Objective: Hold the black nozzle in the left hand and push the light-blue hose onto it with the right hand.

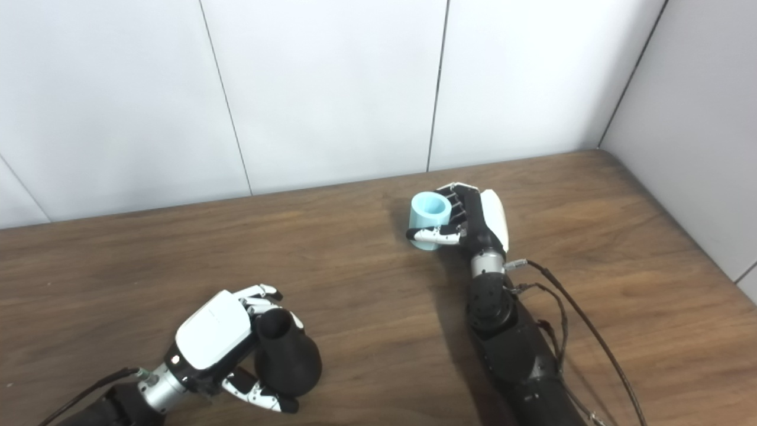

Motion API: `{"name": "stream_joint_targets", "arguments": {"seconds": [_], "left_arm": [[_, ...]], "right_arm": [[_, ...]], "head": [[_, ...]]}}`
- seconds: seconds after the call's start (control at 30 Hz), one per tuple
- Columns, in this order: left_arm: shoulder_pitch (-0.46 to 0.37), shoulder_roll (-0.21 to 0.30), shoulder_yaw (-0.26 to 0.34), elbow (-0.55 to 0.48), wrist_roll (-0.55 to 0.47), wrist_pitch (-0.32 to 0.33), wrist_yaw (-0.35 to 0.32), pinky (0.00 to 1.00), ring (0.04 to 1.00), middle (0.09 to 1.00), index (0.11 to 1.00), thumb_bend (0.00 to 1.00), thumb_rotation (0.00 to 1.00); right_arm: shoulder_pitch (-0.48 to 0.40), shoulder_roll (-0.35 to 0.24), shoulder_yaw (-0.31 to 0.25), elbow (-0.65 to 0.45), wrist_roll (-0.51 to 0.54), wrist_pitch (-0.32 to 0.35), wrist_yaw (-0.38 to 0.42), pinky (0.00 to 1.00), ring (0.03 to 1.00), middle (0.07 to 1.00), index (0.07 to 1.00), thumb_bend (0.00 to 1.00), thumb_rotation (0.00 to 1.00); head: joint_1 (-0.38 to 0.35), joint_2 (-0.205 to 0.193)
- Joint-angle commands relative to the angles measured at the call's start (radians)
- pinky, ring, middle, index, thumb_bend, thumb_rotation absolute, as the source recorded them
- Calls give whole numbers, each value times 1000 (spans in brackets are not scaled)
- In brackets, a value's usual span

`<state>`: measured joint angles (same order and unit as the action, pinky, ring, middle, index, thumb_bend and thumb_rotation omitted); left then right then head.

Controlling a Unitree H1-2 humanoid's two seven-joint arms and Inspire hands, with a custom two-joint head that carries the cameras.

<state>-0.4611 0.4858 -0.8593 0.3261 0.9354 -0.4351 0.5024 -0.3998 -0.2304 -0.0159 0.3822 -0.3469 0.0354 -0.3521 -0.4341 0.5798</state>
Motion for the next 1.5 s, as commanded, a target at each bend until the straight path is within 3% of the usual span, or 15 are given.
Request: {"name": "stream_joint_targets", "arguments": {"seconds": [0.0,0.3,0.43,0.63,0.73,0.93,1.03,1.17,1.47], "left_arm": [[195,-8,-123,82,130,-3,-129,716,486,448,513,519,0],[188,-21,-128,96,141,5,-124,720,489,446,514,519,0],[182,-32,-128,89,139,17,-145,713,490,445,516,519,0],[166,-52,-130,105,147,32,-157,698,417,438,509,519,0],[161,-56,-128,90,136,37,-186,689,419,436,515,518,0],[157,-73,-129,96,136,64,-218,696,462,436,518,519,0],[154,-81,-130,104,137,69,-219,695,446,437,514,519,0],[148,-88,-133,102,142,81,-233,693,444,434,516,518,0],[143,-96,-132,88,134,92,-259,701,473,432,527,515,0]], "right_arm": [[-30,-17,3,-48,-16,-31,4,359,413,455,498,529,0],[6,-23,10,-188,-10,19,70,343,401,443,505,528,0],[28,-26,1,-290,12,60,128,288,353,412,515,524,0],[56,-20,-17,-431,28,139,194,286,358,417,516,525,0],[67,-16,-16,-500,20,175,218,219,289,398,514,523,0],[77,-20,-5,-616,17,217,274,202,276,392,509,523,0],[78,-13,-5,-661,25,223,293,194,263,462,485,531,0],[81,18,-1,-746,34,266,316,225,291,401,509,524,0],[107,65,41,-905,46,305,379,323,382,445,511,527,0]], "head": [[-1,0],[40,15],[91,40],[142,81],[151,81],[165,79],[172,77],[182,81],[199,93]]}}
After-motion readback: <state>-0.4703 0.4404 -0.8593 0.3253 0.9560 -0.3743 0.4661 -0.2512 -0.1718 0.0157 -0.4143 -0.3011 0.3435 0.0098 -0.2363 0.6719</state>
